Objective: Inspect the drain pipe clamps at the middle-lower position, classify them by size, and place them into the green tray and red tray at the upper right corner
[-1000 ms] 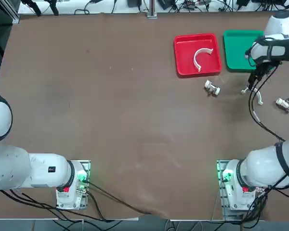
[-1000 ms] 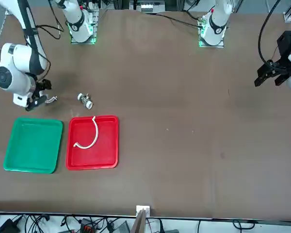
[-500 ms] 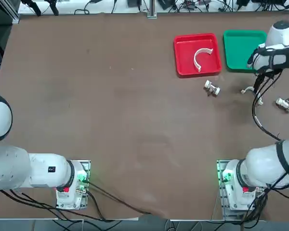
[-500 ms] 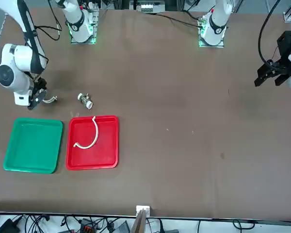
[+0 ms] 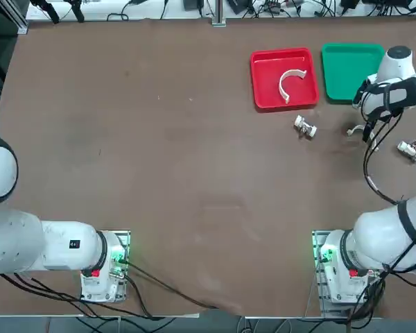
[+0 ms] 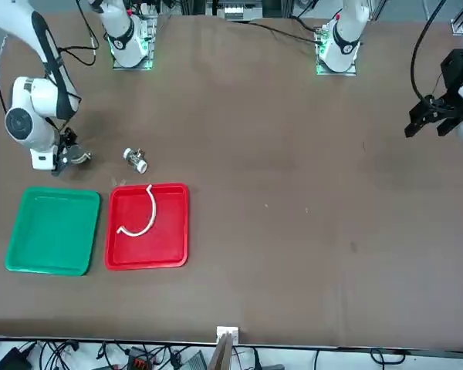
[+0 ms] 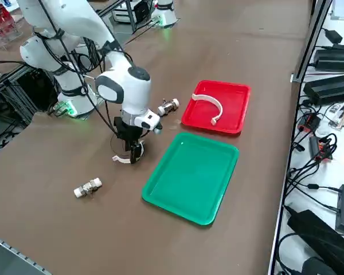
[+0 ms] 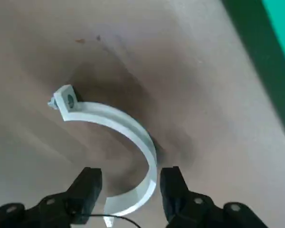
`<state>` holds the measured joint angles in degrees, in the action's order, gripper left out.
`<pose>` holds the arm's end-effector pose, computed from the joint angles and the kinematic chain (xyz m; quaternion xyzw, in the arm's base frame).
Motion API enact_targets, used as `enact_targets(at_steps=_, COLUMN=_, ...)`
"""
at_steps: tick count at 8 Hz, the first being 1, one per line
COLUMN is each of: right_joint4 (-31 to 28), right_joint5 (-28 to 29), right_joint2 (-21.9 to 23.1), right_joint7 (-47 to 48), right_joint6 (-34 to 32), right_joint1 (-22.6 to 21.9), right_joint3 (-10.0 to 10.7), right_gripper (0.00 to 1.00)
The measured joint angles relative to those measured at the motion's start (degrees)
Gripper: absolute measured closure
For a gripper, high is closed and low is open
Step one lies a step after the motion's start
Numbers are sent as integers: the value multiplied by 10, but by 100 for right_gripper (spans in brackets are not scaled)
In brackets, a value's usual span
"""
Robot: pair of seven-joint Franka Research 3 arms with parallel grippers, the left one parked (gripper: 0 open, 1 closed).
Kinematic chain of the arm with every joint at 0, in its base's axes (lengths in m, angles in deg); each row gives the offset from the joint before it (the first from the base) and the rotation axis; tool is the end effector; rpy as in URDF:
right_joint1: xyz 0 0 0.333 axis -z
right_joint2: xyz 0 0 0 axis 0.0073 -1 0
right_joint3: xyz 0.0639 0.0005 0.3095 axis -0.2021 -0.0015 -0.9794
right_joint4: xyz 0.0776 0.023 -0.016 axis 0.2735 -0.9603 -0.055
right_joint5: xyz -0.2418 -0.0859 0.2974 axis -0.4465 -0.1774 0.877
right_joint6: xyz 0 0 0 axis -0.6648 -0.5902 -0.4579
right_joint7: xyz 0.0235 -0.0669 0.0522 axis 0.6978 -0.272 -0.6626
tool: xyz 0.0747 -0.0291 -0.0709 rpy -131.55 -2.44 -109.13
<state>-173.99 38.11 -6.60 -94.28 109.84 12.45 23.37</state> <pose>0.4667 -0.1673 0.1851 0.8948 0.4112 -0.1554 0.0786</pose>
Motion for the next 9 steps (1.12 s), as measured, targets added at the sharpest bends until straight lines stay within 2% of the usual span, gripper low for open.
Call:
enact_targets(at_steps=1, right_joint4=0, right_joint5=-6, right_joint2=-4, right_joint7=0, right_joint6=1, right_joint1=0, right_joint3=-1, right_gripper=28)
enact_targets(at_steps=2, right_joint4=0, right_joint5=-10, right_joint2=-7, right_joint7=0, right_joint6=2, right_joint1=0, right_joint3=-1, right_gripper=40)
enact_targets(at_steps=3, right_joint4=0, right_joint5=-13, right_joint2=-9, right_joint7=0, right_joint6=3, right_joint1=0, right_joint3=-1, right_gripper=46)
enact_targets(at_steps=5, right_joint4=6, right_joint5=-17, right_joint2=-8, right_joint7=2, right_joint6=4, right_joint1=0, right_joint3=-1, right_gripper=87)
enact_targets(at_steps=6, right_joint4=7, right_joint5=-16, right_joint2=-7, right_joint7=3, right_joint6=3, right_joint1=1, right_joint3=-1, right_gripper=95)
enact_targets(at_steps=8, right_joint4=19, right_joint5=-16, right_joint2=7, right_joint7=5, right_joint6=-10, right_joint1=1, right_joint3=-1, right_gripper=95)
enact_targets(at_steps=9, right_joint4=41, right_joint5=-13, right_joint2=20, right_joint7=5, right_joint6=-44, right_joint1=1, right_joint3=-2, right_gripper=95)
